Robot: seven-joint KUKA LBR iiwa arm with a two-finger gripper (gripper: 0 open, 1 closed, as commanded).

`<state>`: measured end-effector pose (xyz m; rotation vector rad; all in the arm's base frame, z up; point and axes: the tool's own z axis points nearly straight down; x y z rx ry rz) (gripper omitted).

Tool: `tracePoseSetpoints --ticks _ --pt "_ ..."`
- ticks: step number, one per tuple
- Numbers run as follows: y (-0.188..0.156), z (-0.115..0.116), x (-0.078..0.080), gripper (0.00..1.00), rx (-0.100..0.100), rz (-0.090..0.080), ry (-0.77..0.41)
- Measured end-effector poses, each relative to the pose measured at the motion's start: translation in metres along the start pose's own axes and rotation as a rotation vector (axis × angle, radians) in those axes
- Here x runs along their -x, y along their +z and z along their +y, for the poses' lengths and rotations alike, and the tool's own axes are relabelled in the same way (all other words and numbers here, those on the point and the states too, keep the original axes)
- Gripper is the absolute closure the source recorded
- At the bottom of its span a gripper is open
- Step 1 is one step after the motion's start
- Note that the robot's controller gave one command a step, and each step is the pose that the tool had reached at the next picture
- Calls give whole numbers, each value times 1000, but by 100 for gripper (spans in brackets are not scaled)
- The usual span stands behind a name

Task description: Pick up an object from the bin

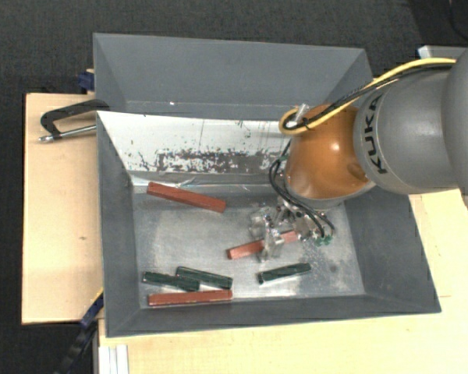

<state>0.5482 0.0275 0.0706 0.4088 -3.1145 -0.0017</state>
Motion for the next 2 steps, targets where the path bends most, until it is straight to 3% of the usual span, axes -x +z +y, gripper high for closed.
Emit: tracePoseSetpoints --ticks 1,2 --pt "0 0 0 100 0 0 0" --pt "-157 -14 25 100 -2 -10 38"
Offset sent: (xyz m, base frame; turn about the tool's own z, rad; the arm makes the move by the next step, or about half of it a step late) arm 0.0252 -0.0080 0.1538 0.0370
